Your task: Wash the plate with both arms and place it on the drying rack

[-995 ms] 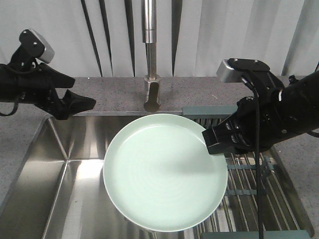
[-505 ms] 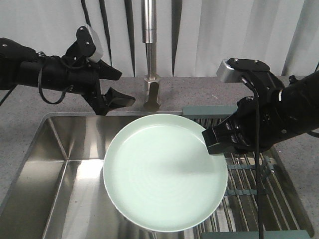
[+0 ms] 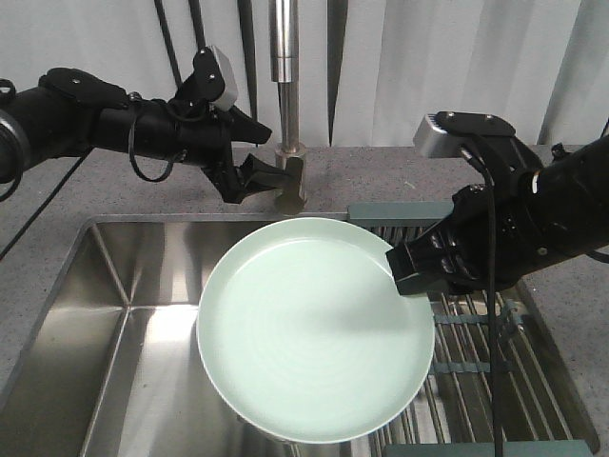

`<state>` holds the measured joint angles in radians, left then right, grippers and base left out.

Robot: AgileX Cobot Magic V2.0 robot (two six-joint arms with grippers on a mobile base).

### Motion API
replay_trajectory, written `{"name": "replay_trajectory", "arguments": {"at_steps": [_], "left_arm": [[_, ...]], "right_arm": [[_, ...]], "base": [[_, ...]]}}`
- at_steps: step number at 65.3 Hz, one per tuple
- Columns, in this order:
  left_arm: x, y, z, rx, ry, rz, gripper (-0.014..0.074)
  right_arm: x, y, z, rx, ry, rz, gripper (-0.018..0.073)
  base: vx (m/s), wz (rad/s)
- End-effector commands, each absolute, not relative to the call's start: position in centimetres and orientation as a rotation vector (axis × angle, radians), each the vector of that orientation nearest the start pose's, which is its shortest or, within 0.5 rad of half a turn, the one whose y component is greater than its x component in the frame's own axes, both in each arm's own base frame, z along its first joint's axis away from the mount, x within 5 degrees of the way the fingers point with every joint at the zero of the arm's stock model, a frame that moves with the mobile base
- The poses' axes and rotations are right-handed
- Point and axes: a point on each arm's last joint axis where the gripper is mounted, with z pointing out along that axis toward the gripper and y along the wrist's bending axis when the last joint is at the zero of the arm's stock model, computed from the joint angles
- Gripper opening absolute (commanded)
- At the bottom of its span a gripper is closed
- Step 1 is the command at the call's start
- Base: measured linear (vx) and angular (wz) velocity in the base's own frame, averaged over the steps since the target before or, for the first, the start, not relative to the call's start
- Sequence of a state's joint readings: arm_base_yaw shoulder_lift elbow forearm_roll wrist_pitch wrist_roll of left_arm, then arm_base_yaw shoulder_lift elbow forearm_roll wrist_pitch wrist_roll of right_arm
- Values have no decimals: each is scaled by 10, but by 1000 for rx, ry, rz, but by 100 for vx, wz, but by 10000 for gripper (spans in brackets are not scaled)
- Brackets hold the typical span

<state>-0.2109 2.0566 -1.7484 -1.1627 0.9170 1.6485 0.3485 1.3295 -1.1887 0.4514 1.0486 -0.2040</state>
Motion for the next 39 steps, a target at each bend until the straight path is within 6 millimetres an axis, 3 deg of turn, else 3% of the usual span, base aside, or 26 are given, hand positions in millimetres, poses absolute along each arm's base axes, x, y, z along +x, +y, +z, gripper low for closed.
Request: {"name": "replay_trajectory", "arguments": {"at_steps": [1, 39], "left_arm": [[436, -167, 316, 1201, 1558, -666, 589], [442, -183, 292, 1197, 1561, -821, 589]], "right_arm": [[233, 122, 358, -529, 2497, 669, -4], [233, 122, 358, -529, 2497, 669, -4]], "base": [[0, 0], [0, 0]]}}
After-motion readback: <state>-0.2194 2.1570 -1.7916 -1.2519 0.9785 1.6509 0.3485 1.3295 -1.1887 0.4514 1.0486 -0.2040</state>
